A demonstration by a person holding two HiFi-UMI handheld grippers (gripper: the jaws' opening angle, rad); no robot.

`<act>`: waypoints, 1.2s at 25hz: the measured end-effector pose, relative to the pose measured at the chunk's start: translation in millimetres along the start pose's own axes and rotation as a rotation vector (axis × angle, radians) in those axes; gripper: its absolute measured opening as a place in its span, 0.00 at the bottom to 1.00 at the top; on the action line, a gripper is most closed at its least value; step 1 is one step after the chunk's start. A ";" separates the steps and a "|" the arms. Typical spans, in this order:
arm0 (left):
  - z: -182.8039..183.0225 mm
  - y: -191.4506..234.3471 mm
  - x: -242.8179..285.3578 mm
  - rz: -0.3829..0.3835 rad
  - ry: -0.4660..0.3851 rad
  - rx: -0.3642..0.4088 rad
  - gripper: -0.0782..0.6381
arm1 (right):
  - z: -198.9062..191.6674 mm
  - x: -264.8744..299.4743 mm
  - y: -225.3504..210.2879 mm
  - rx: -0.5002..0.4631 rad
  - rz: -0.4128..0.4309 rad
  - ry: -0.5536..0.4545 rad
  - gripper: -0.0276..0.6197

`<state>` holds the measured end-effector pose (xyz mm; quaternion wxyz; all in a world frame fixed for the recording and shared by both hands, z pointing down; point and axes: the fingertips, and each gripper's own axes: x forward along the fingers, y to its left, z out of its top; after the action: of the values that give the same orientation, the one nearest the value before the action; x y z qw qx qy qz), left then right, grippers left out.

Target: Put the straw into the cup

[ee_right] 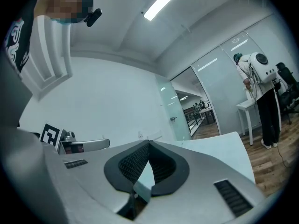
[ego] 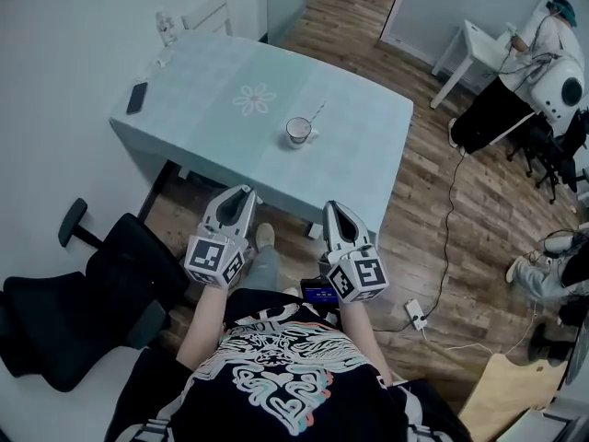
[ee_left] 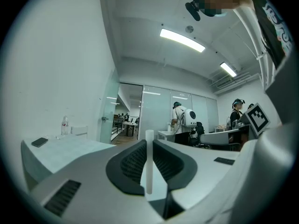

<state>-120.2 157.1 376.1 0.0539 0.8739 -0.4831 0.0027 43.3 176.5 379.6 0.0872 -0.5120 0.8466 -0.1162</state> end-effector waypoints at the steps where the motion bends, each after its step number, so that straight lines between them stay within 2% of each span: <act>1: -0.9 1.7 4.7 -0.001 0.000 0.002 0.18 | -0.4 3.0 -3.5 -0.002 -0.003 0.002 0.07; 12: -5.2 20.9 84.1 -0.056 0.020 -0.007 0.18 | -2.0 51.6 -52.3 -0.005 -0.053 0.036 0.07; 25: -3.0 80.3 185.5 -0.139 0.068 -0.032 0.18 | -18.6 150.1 -101.9 0.024 -0.129 0.097 0.07; 30: -7.4 89.6 214.7 -0.186 0.096 0.000 0.18 | -22.8 179.7 -110.3 0.027 -0.144 0.119 0.07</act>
<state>-81.0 -70.6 403.9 0.0768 0.9139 -0.3967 0.0397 47.9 -30.1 427.8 0.0352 -0.5623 0.8098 -0.1639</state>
